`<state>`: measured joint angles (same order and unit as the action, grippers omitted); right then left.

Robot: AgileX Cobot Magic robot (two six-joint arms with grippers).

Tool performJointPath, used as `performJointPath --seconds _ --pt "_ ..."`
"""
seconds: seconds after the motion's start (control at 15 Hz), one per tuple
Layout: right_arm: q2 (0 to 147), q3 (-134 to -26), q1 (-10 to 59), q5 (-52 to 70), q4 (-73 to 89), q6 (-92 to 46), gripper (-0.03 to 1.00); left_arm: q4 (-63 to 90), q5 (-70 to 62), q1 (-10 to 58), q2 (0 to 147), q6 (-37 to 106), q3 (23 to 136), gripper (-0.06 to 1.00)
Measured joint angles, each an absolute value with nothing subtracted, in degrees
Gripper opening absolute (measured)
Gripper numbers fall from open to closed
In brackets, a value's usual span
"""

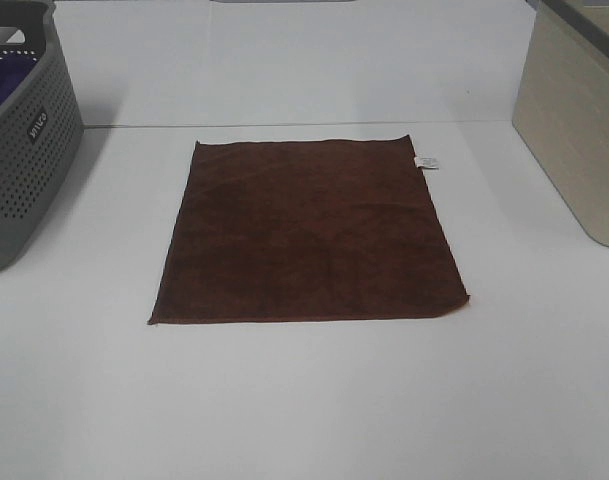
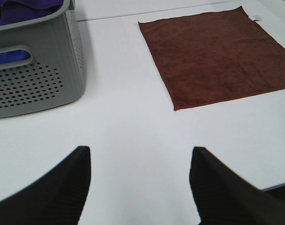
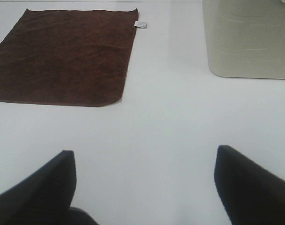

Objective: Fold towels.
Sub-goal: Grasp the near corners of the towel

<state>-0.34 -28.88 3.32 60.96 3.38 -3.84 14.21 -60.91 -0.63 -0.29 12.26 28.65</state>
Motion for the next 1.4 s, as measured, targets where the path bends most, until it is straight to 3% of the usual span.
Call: performJointPath --seconds 1.4 --pt "-0.3 -28.9 3.3 61.0 3.4 -3.8 0.77 14.2 -60.9 -0.6 -0.3 12.3 28.6 0.6"
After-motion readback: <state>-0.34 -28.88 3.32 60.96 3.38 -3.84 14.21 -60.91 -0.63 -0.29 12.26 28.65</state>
